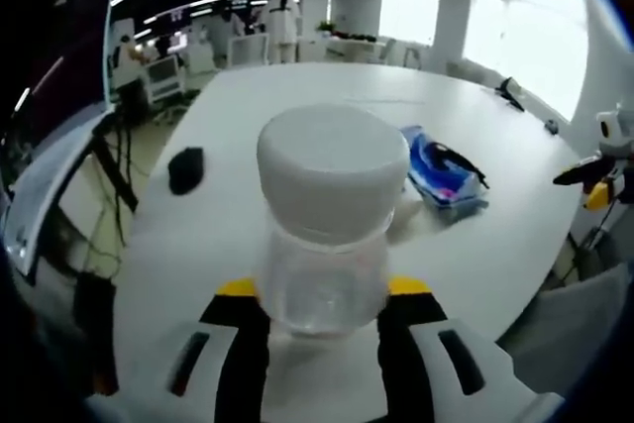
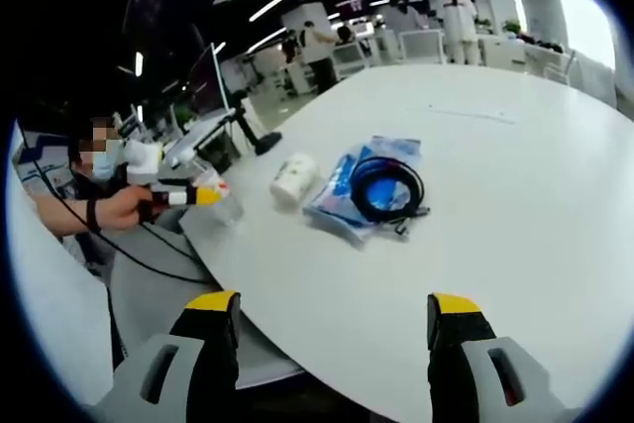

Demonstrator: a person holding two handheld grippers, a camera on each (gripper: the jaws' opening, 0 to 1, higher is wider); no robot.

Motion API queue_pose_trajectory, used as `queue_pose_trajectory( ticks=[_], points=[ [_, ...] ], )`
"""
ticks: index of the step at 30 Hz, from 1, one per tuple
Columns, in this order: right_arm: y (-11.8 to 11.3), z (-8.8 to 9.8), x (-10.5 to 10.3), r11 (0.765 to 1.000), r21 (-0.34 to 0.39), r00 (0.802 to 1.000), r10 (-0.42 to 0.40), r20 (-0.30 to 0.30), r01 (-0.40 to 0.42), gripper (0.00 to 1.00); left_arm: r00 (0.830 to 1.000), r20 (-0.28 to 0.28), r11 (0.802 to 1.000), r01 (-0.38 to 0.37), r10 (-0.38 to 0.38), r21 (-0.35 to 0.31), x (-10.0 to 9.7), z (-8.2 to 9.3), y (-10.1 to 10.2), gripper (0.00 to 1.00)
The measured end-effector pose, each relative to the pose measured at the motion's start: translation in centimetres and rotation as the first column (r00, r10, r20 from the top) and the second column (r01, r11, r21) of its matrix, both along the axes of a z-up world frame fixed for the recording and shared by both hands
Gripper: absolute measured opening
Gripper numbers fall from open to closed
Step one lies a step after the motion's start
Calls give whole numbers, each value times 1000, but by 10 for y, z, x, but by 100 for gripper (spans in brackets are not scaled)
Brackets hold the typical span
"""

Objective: Arrange the tabletop items into an orderly group along one side of the table until the central work area is clear of visible clutter.

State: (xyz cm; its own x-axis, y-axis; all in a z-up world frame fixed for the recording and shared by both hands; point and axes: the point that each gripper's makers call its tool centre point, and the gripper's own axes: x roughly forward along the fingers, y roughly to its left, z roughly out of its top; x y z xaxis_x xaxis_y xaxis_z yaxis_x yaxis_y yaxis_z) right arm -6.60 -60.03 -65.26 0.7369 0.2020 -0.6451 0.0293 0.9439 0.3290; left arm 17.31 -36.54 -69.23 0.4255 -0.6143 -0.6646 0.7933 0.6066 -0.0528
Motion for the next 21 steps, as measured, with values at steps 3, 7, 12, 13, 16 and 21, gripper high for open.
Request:
queue_pose_trajectory(
  ticks=[3,7,12,13,16,21],
  points=[
    [-3,-1,-1,1000,-3,1000,-3,-1,3,79,1000,6,1000,-4,4,1,2,2,-3,40],
    [-7,0,-2,1000,-7,1000,-10,3,10,79,1000,20,1000,-15,15,-2,9,6,-9,39],
    [-14,0,-4,1000,-5,1000,-28,13,28,79,1000,23,1000,-11,11,2,16,6,-16,39],
    [-14,0,-5,1000,-5,999,-30,12,30,79,1000,22,1000,-12,12,0,18,7,-17,39],
    [-16,-1,-6,999,-7,999,-31,10,31,79,1000,30,1000,-9,9,-2,23,11,-22,39],
    [-18,0,-9,999,-3,999,-46,11,46,79,999,36,1000,-13,13,-10,40,15,-32,39]
  ],
)
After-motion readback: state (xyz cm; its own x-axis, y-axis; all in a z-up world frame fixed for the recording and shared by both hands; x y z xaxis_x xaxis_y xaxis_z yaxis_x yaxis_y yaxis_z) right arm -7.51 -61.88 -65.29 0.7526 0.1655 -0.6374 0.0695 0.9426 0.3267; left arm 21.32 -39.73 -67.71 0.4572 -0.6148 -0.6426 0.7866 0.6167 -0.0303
